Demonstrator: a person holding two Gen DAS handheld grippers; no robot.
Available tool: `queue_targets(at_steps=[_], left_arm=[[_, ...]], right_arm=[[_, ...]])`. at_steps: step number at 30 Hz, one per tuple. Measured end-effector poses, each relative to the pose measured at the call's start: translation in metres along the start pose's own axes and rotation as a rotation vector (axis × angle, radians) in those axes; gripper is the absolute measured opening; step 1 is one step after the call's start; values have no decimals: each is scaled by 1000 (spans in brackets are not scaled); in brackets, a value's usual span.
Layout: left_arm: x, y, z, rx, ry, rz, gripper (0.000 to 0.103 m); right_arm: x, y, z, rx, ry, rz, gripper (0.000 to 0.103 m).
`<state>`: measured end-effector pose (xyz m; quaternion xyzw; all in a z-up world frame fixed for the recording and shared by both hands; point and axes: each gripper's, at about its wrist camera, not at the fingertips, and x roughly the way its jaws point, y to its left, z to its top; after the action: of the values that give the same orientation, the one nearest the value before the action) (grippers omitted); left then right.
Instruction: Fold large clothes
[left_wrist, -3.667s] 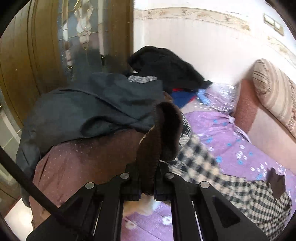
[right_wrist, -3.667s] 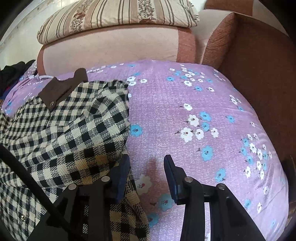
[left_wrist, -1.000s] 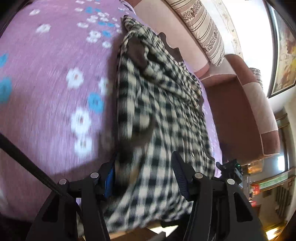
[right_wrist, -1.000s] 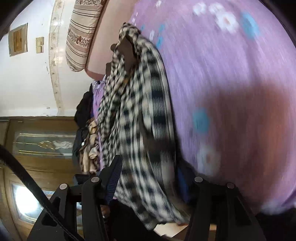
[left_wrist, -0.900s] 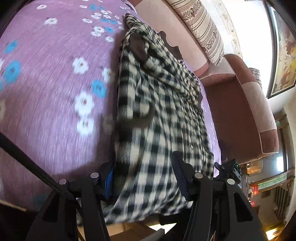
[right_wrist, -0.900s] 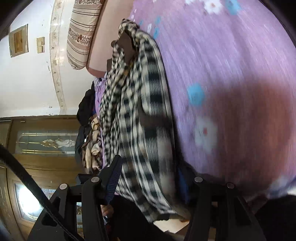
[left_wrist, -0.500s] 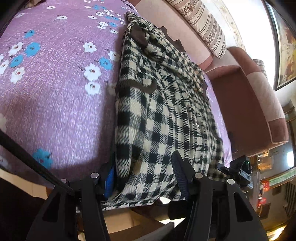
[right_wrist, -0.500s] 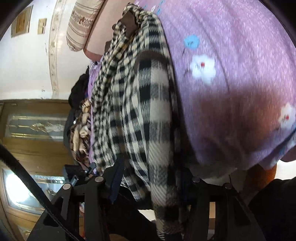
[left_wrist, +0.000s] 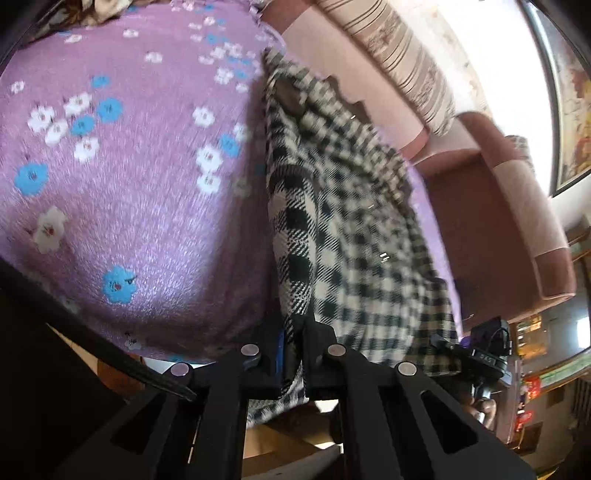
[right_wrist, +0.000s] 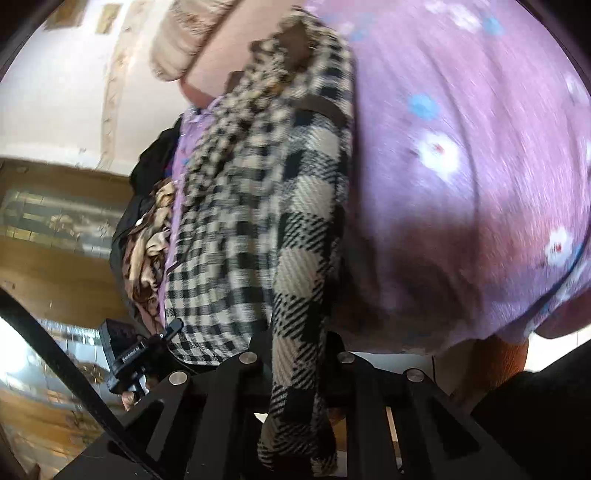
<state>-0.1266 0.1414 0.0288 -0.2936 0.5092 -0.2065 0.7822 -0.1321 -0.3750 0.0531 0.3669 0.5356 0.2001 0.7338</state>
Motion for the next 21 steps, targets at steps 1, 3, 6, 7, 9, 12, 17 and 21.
queue_targets(at_steps=[1,3,6,7,9,12,17,21], left_arm=[[-5,-2,3,-3,-5,-13,6],[-9,-9,13,-7,-10,-47,6],[-11,-24,39,8,-22,-76,6],[-10,-30,50,14,-28,-81,6],[-4,-42,79,25,-49,-75,6],[14,-63,131,51,-97,-21,6],[59,-68,226,-1,-153,77,6],[113,-58,288,-11,-160,233,6]], right_arm=[[-3,6,3,-16,-4,8,12],[-8,16,9,-40,-7,23,12],[-13,38,29,-93,-15,34,12],[-12,46,36,-108,-19,31,12],[-11,62,60,-148,-41,13,11],[-7,81,108,-175,-90,-19,11],[11,102,211,-189,-207,-106,11],[38,93,276,-142,-255,-201,11]])
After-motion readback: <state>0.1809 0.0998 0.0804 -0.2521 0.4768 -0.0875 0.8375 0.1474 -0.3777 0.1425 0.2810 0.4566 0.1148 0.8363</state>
